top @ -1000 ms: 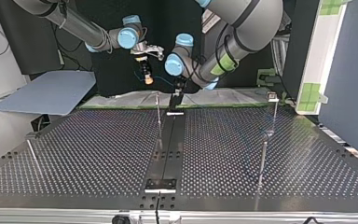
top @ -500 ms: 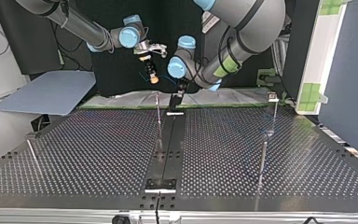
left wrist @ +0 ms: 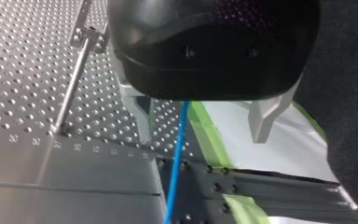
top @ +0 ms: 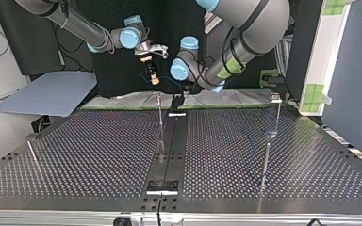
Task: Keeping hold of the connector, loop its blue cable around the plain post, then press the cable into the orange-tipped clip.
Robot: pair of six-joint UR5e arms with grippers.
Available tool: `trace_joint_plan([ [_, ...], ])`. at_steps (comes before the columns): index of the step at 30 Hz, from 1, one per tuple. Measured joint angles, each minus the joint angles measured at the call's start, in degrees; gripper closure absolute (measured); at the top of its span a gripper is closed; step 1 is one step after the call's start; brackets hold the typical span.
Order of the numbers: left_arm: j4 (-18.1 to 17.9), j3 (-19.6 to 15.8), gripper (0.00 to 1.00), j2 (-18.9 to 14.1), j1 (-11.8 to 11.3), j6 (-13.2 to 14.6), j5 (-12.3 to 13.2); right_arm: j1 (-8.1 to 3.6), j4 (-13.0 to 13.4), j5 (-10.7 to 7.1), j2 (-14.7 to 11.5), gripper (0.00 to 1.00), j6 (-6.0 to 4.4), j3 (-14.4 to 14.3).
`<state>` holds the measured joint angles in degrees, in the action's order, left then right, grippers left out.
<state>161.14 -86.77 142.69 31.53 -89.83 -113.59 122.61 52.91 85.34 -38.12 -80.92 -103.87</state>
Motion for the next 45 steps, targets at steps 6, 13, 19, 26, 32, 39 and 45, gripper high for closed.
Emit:
trace_joint_plan([
  [6,3.25,0.09,0.00,-0.12,0.80,-2.93,0.30,-0.11,-0.07,0.31,0.00,1.00,0.06,0.01],
  [13,7.32,1.13,0.00,-2.50,1.69,-6.86,-0.18,-0.13,0.00,0.40,0.02,1.00,0.23,-0.01],
  [19,10.85,1.67,0.00,-5.79,2.64,-7.37,-0.30,-0.13,0.01,0.61,0.07,1.00,0.37,-0.01],
  [26,14.38,3.80,0.00,-7.21,3.54,-7.21,-1.63,-0.27,0.19,1.13,0.43,1.00,0.33,0.04],
  [32,17.82,7.16,0.00,-7.22,3.73,-5.64,-4.06,-0.40,0.52,1.15,1.87,1.00,0.21,0.45],
  [39,21.77,11.12,0.00,-6.00,2.86,-2.00,-4.81,-0.41,1.02,1.11,2.10,1.00,0.06,0.53],
  [45,24.85,14.17,0.00,-3.21,2.48,0.39,-2.95,-0.40,1.15,1.02,2.13,1.00,0.04,0.60],
])
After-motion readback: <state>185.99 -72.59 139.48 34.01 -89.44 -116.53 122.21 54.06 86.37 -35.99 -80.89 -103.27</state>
